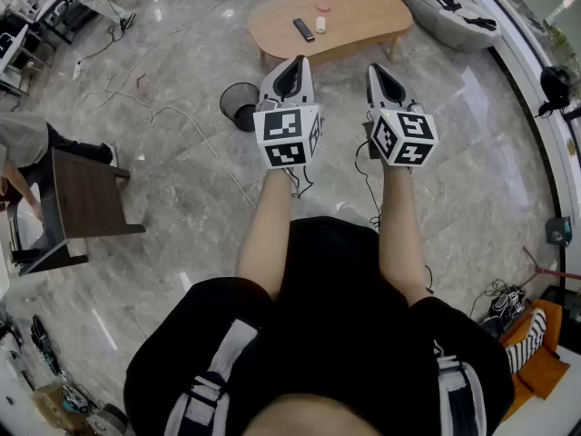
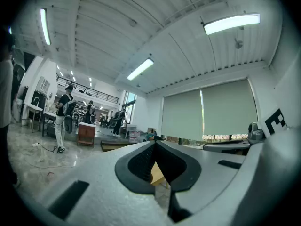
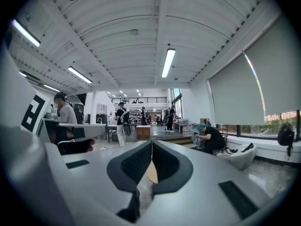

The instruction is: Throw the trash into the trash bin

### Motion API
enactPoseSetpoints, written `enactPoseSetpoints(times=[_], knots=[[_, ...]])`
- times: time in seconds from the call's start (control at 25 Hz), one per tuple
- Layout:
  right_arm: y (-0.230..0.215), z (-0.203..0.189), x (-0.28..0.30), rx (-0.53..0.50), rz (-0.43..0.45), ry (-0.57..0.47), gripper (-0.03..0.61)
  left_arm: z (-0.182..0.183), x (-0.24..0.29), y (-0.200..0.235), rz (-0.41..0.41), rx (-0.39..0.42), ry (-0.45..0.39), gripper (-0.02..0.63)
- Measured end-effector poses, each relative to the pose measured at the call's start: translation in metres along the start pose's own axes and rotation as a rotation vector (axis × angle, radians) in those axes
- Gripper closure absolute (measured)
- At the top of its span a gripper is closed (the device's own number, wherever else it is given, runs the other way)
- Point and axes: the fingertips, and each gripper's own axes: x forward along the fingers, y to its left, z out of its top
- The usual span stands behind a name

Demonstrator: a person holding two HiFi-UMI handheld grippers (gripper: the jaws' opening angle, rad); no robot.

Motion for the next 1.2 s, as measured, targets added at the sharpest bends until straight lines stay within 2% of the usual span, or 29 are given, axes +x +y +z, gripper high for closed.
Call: enactPoseSetpoints(times=[0.2,0.64,1.0,1.2], knots=[[-0.006,0.001,0.01,0.045,-0.015,-0.034,0.565,-0.006,0.011,0.006,-0.007,-0.001,0.018,0.612],[-0.019,-0.009,0.033,0.095,-0.037,-0.034,0.565,-0.018,0.031,0.037,0.029,0.002,0.051,0.612],[-0.037,-0.017,0.089,0.133,-0.027,-0.082,0.565,-0.031,0.066,0.065,0.041,0.027,0.042,0.612],[-0.061,-0.028,0.144,0.145,-0.021,-0.101,0.565,-0.048,0.117,0.085,0.052,0.053,0.05,0.612]])
